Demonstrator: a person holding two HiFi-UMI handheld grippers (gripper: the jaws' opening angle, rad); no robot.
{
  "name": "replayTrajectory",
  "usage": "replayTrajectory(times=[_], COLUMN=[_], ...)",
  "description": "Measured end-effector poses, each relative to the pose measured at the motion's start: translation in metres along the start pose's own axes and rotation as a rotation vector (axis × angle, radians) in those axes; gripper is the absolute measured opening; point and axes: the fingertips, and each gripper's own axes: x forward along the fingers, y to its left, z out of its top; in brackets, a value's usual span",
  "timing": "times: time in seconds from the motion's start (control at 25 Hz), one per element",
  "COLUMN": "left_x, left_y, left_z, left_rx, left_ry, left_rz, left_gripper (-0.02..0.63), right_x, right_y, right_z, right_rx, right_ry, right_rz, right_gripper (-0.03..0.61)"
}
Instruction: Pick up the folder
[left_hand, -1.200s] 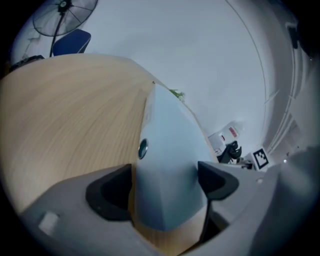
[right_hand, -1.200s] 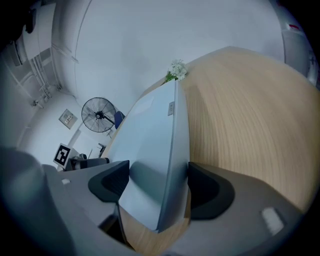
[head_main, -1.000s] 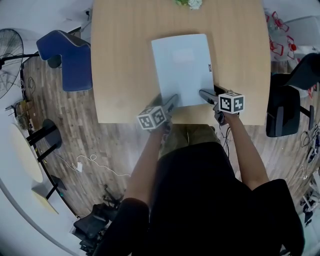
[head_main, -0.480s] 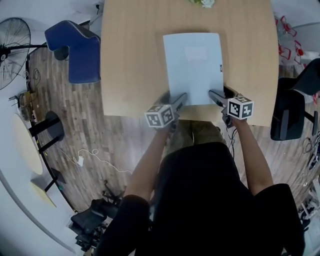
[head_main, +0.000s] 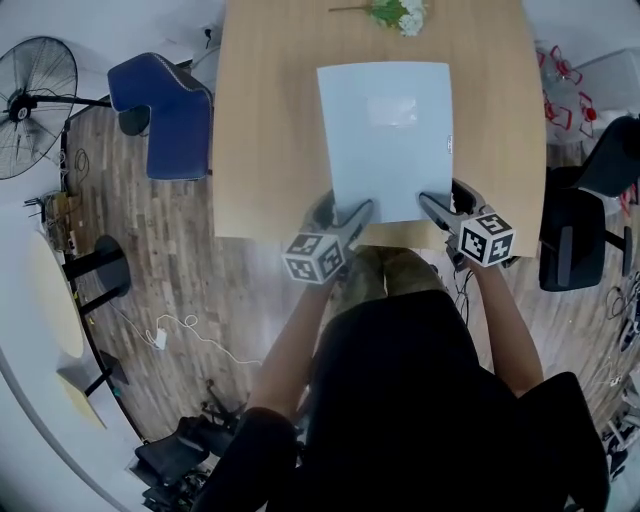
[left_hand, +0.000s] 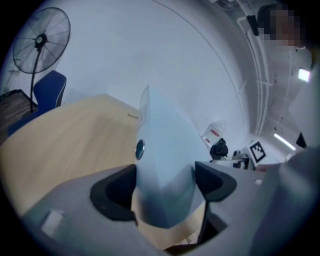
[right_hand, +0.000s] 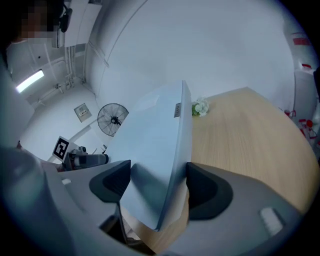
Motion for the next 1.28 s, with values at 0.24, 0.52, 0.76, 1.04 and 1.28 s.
replayTrajectory(times=[0.24,0.52,0.76,1.04,1.28], left_x=[-0.043,-0.08,-0.107,-0.122,-0.119], left_y=[-0.035,-0.085,-0.114,-0.135,-0.155], left_z=[0.054,0.116,0.154,0.182,0.204], left_rx=[0.095,0.198,0.382,0.433,0.455], left_ry=[-0.127,-0.26,-0.323,-0.377,-0.432], left_rz=[-0.046,-0.087,-0.087,-0.101,-0.143], left_gripper=[0.376,0.376,0.376,0.374,0.374], right_x=[-0.039,-0.089,-0.109,-0.129,-0.15], right_y=[0.048,0.093,0.118,0.135,0.138], right_z=[0.046,0.107,0.131,0.16,0.183], right_rx=[-0.096,-0.225,-0.275,-0.331,-0.368], right_ry=[-0.11,-0.236,-0.29,-0.363,-0.411], right_rz=[0.002,-0.016,-0.026,-0.035,-0.118], right_gripper=[0.347,0.347,0.345,0.341,0.335])
